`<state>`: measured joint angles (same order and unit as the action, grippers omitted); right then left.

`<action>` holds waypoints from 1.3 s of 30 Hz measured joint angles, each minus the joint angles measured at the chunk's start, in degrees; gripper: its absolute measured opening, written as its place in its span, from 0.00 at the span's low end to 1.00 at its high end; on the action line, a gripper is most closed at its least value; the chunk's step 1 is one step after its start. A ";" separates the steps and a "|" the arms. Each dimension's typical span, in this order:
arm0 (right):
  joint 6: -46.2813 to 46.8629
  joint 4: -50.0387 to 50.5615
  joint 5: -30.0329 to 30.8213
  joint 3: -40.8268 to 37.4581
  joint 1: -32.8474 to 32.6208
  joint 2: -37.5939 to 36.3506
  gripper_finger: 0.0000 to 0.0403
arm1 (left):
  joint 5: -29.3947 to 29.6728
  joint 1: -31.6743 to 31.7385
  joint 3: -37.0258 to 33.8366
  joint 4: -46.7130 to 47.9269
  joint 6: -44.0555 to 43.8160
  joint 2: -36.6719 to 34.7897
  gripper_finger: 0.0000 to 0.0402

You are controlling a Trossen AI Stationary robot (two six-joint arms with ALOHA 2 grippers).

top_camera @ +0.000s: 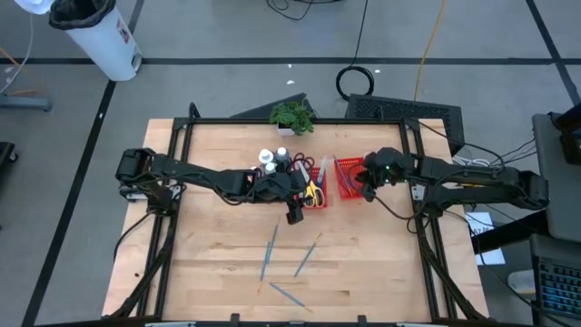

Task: Pick & Place Paint Supplies
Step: Put the blue paint brush into the right red bin

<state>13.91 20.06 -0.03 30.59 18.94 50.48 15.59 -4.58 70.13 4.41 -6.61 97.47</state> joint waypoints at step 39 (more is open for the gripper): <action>-8.66 -47.85 24.47 -0.09 -48.79 10.39 0.49 | -17.04 -28.04 -1.18 11.27 4.97 7.50 0.50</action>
<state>5.25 -27.79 24.44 30.50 -29.85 60.87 -1.45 -32.62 68.95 15.68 -1.64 104.97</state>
